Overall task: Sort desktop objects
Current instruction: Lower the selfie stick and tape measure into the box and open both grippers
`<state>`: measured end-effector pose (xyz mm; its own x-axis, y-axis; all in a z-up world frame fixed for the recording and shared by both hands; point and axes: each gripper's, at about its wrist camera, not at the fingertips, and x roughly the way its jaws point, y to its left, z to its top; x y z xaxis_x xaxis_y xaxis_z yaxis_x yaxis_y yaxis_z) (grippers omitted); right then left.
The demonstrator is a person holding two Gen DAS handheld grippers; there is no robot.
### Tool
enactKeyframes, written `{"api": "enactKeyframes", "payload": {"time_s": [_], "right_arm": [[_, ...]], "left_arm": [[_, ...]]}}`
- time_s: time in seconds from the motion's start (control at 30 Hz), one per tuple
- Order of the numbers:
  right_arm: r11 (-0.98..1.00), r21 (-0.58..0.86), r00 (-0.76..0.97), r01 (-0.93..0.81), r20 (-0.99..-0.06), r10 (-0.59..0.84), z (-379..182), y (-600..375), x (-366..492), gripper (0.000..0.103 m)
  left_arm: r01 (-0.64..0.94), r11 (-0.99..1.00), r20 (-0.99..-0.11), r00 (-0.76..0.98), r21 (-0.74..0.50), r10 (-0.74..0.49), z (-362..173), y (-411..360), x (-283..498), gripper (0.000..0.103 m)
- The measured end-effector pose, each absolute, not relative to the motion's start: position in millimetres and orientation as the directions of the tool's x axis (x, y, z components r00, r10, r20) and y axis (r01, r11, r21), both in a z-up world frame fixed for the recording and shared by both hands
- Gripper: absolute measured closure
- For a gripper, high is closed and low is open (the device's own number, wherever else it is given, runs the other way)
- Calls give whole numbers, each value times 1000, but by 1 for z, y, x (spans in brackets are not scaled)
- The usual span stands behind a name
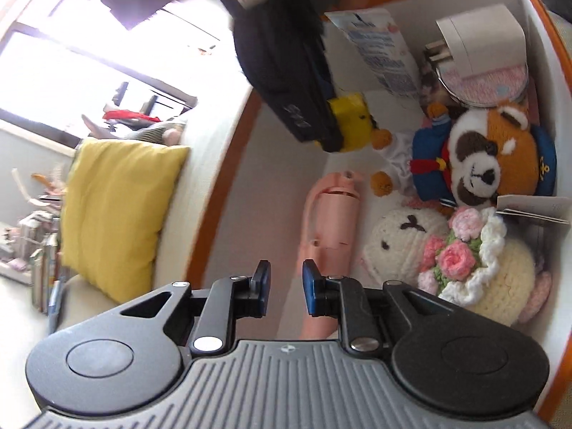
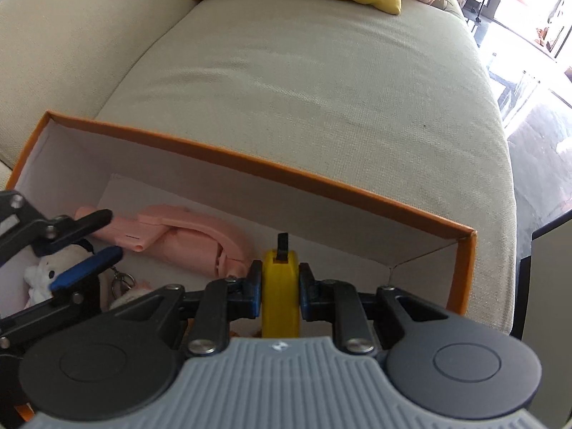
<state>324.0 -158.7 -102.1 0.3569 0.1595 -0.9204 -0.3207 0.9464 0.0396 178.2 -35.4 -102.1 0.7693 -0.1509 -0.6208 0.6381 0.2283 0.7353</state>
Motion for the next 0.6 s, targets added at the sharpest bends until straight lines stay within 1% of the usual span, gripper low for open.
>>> {"api": "enactKeyframes", "payload": {"time_s": [0.1,0.17,0.33,0.6], "right_arm": [[949,81,315,-306,-932,181,-109,-160,329,82],[950,89,296,-298,-938,181,-114,-160,330,82],[957,56,286,-285,-948,140,-122,-163,327,82],[948,-32,295,-317,-953,67,-104,-155,321,77]], "left_arm": [[587,346,-570,806,732,-160,-81,-24,169,80],[564,418,-562,815,712,-144,-70,-22,162,80],[523,564,-570,815,639,-108,-57,-24,167,80],[504,666,-597,795,550,-108,-44,-28,159,80]]}}
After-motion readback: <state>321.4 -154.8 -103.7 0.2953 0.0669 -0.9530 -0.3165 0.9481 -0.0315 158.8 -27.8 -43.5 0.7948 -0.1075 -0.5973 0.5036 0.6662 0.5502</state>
